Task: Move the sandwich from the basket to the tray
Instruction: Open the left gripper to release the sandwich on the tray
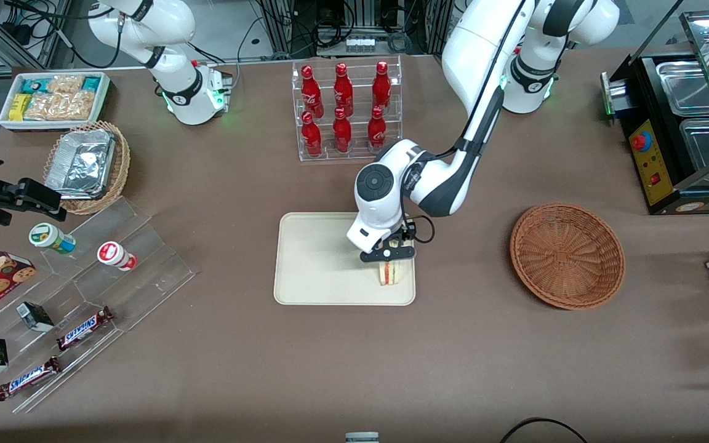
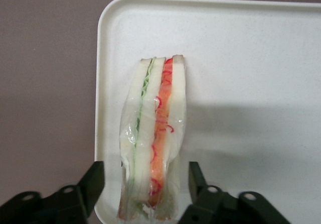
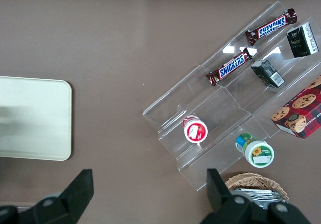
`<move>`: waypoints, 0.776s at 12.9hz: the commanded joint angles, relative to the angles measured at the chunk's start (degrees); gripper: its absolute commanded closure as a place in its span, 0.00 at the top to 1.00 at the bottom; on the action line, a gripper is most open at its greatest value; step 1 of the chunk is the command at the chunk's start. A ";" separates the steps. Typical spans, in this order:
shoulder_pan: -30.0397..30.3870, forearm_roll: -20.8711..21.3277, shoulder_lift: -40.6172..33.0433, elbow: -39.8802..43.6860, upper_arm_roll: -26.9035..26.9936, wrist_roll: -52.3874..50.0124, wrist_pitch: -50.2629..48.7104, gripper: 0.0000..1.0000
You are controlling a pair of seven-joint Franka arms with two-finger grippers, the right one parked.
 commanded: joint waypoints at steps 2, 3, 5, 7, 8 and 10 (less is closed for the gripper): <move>-0.22 0.17 -3.57 1.21 0.36 -0.88 -2.73 1.00; -0.05 0.17 -5.41 1.39 0.54 -0.97 -5.09 1.00; 0.83 0.25 -10.24 1.30 0.89 -0.97 -10.45 1.00; 1.79 0.43 -14.90 1.30 1.59 -0.53 -15.90 1.00; 2.67 0.52 -17.45 1.30 1.77 -0.27 -18.36 1.00; 3.99 1.04 -21.23 1.22 2.03 0.09 -24.51 1.00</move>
